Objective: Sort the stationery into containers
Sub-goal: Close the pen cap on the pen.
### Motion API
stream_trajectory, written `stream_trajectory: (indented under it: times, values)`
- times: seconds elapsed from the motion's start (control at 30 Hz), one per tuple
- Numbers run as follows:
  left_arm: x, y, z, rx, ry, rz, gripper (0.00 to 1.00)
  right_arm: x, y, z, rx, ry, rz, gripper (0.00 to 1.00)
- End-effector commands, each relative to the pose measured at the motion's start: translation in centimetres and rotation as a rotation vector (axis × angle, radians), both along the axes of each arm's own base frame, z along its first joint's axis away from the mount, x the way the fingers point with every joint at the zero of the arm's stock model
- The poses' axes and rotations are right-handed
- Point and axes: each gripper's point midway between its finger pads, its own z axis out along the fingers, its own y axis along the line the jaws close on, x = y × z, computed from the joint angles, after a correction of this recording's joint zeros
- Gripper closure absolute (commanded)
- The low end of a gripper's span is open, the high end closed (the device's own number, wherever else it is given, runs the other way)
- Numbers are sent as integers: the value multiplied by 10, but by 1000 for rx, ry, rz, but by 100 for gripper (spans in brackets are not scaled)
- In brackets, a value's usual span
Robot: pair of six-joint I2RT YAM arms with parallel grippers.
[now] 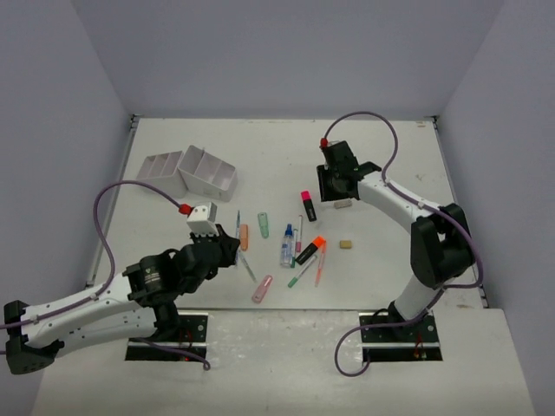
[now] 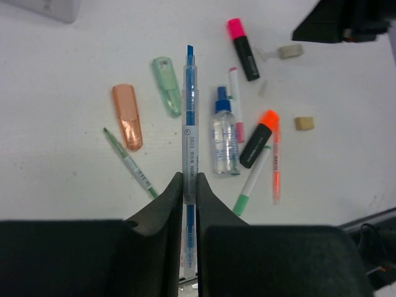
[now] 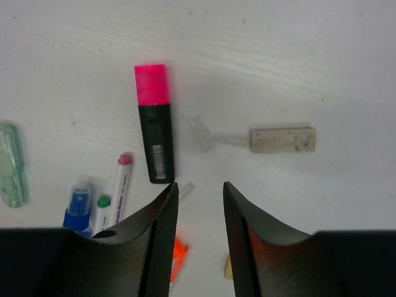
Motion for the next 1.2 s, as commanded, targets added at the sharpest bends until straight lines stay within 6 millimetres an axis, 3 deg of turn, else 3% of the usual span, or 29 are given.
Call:
stream_trajectory:
  times: [0.0,0.07,0.13,0.23,0.43,0.73,0.9,1.03,1.13,1.17]
  values:
    - [-8,-21,68,-24,-173,-245,100,27,6,4,-29,-7,118,63]
    - [-14,-21,81,-24,-190,-298,100,35,11,0,-44,20,142,62]
    - [-18,-17,85,1,-193,-326,100,36,13,-20,-70,82,163,62]
    - [-22,-13,91,6,-215,-358,100,40,18,-29,-69,115,179,64]
    - [-24,-3,99,-9,-253,-351,100,39,19,-53,-83,174,174,69]
    - [-26,-5,96,-16,-243,-359,100,33,22,-75,-107,226,181,73]
    - [-26,-4,96,-18,-244,-356,100,34,22,-80,-117,229,175,76]
    - [-28,-4,94,-29,-241,-363,100,35,21,-76,-115,222,152,88]
    - [-28,-4,92,-42,-237,-354,100,35,22,-63,-93,201,108,100]
    - [-28,-5,90,-44,-233,-353,100,36,23,-46,-73,167,94,100]
